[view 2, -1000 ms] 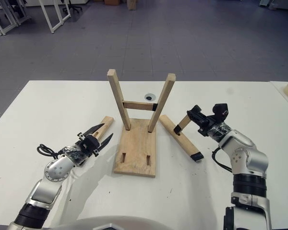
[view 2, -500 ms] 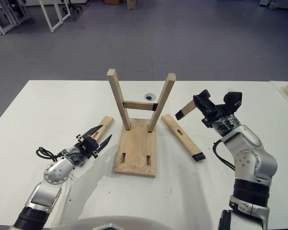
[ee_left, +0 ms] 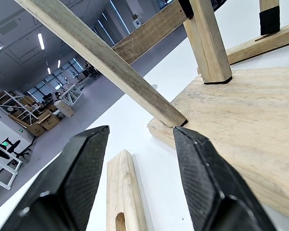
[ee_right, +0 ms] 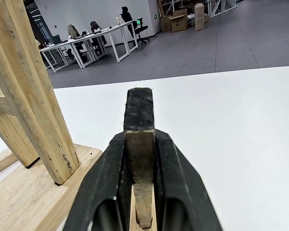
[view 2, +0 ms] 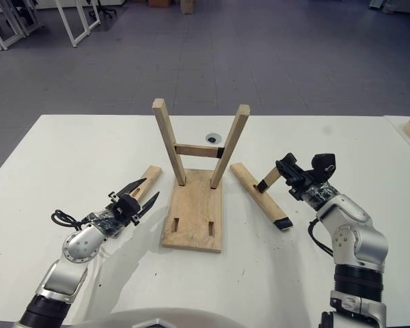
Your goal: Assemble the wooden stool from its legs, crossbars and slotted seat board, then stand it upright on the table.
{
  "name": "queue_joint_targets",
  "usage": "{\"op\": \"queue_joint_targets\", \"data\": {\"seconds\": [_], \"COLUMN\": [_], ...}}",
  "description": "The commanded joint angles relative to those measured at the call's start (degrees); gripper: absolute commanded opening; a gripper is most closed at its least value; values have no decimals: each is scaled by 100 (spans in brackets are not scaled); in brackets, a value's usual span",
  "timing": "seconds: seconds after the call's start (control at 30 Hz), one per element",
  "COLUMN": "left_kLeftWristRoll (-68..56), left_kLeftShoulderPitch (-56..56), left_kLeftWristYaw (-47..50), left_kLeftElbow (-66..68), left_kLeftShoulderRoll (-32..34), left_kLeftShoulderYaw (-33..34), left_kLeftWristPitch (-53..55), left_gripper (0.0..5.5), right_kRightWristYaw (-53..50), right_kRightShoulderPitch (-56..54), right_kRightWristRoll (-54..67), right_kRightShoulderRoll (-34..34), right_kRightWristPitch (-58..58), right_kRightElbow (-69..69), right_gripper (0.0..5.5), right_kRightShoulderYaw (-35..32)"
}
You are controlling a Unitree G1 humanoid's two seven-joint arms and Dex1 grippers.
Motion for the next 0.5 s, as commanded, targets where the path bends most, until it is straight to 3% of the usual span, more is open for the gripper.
{"op": "queue_joint_targets", "data": {"seconds": [0.03,0.2,0.5], "left_kLeftWristRoll": [37,40,32], "left_kLeftShoulderPitch": [-47,-48,-41], "left_kLeftWristYaw": [-6,1,3], "left_kLeftElbow": [-29,-27,-16], "left_kLeftShoulderRoll": [9,9,6], "left_kLeftShoulderYaw": [14,18,23], "left_kLeftWristPitch": [103,101,107], "left_gripper": [246,246,246], "right_kRightWristYaw": [29,-16,35], "right_kRightShoulderPitch": [-60,-158,-163], "right_kRightWristRoll": [-163,85,-238], "right_kRightShoulderRoll": [13,22,63], "right_kRightWristPitch": [-22,-4,-165], "right_kRightElbow": [132,-156,174], "right_gripper": [41,41,41], "right_kRightShoulderYaw": [162,-39,286]}}
